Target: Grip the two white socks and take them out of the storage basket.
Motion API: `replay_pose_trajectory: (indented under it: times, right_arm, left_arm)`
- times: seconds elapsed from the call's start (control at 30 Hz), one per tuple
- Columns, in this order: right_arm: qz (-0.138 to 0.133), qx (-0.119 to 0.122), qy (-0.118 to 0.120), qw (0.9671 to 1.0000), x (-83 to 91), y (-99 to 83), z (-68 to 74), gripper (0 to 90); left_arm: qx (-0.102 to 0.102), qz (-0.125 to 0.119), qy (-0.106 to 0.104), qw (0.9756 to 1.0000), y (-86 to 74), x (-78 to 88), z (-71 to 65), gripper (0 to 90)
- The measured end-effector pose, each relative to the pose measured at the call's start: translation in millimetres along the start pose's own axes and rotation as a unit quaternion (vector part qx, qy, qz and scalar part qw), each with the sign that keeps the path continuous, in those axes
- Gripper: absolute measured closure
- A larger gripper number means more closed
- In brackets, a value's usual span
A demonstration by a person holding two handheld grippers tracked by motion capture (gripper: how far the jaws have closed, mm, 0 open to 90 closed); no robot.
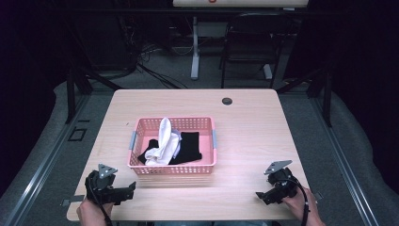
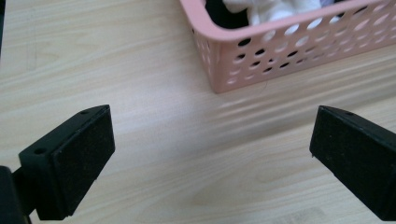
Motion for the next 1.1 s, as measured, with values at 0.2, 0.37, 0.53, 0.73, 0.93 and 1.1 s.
replay_pose_trajectory:
  times: [0.2,0.37,0.53,0.73,0.93,1.1]
  right_arm:
    - [0.000,-0.003,0.004,1.0000,-4.5,3.5,4.4,4.4]
    - [-0.002,-0.017,0.005,0.9998,-2.6,1.4,-0.1,4.4]
    - [0.000,-0.014,0.003,0.9999,-0.8,1.6,-0.8,4.4]
    - [-0.002,-0.014,0.004,0.9999,-1.2,1.6,-0.5,4.4]
    - [0.004,-0.015,0.007,0.9999,-3.7,1.3,-1.7,4.4]
    - [0.000,-0.017,0.009,0.9998,-2.6,0.6,-1.0,4.4]
  left_arm:
    - [-0.008,0.002,-0.013,0.9999,22.5,8.8,3.4,0.0]
    - [-0.021,0.011,-0.028,0.9993,41.6,11.7,2.7,0.0]
    - [-0.023,0.010,-0.040,0.9989,57.9,11.5,2.2,0.0]
    - [-0.037,0.019,-0.055,0.9976,88.2,9.4,-0.4,0.0]
    - [-0.057,0.043,-0.069,0.9951,111.2,-5.6,-8.6,0.0]
    - [-0.065,0.063,-0.082,0.9925,124.3,-23.5,-17.1,0.0]
Point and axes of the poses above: each handheld gripper's, and its own axes: x roughly backward along the jaws, y roughly out of its top, z roughly to its left, the point moved 5 cm from there along -x, roughly forward along the jaws, and after that the axes turned 10 degrees about -z, right-handed, at the moved point
